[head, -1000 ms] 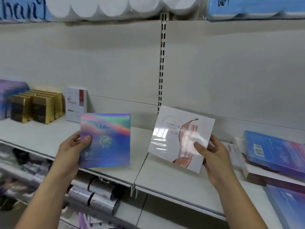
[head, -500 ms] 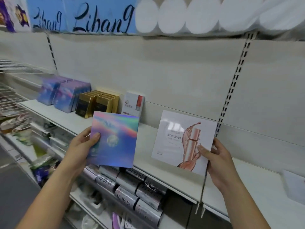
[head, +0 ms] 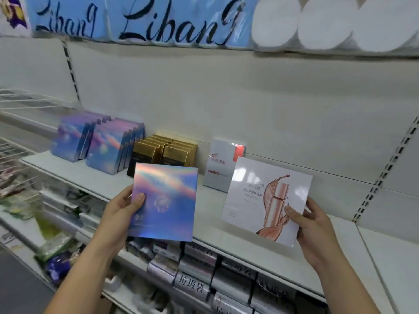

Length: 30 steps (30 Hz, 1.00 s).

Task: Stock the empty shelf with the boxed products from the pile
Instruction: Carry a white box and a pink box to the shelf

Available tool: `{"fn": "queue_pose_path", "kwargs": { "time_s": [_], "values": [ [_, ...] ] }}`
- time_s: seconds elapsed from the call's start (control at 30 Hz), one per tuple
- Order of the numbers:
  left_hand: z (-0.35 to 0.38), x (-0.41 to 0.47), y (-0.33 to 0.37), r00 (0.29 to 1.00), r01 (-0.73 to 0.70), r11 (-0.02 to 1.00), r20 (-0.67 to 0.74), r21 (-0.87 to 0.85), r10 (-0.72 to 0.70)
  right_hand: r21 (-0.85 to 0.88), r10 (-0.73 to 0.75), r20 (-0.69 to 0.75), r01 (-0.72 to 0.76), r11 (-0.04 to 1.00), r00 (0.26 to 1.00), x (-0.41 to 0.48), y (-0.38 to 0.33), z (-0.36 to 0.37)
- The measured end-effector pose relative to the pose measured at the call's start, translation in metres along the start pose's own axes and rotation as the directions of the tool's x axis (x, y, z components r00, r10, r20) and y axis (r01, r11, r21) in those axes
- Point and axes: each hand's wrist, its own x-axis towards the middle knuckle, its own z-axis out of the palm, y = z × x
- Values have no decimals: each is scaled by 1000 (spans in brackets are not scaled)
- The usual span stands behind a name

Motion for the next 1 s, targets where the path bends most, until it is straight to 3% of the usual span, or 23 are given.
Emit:
{"fn": "queue_pose_path", "kwargs": {
  "time_s": [0.2, 0.43, 0.77, 1.0],
  "values": [
    [-16, 42, -2, 1000, 0, 1000, 21, 31, -1, 5, -30, -5, 30, 1000, 1000, 27, 13, 17],
    [-15, 101, 15, 997, -49, 999, 61, -20, 51, 9, -20, -116, 21, 1000, 993, 73, 15, 14],
    [-35, 161, 19, 983, -45, 997, 174, -61, 55, -106, -22, -273, -8, 994, 962, 97, 25, -1],
    [-50, 177, 20, 979, -29, 997, 201, -65, 42, -262, -135, -359, 39, 964, 923, 110, 34, 0]
  ]
}}
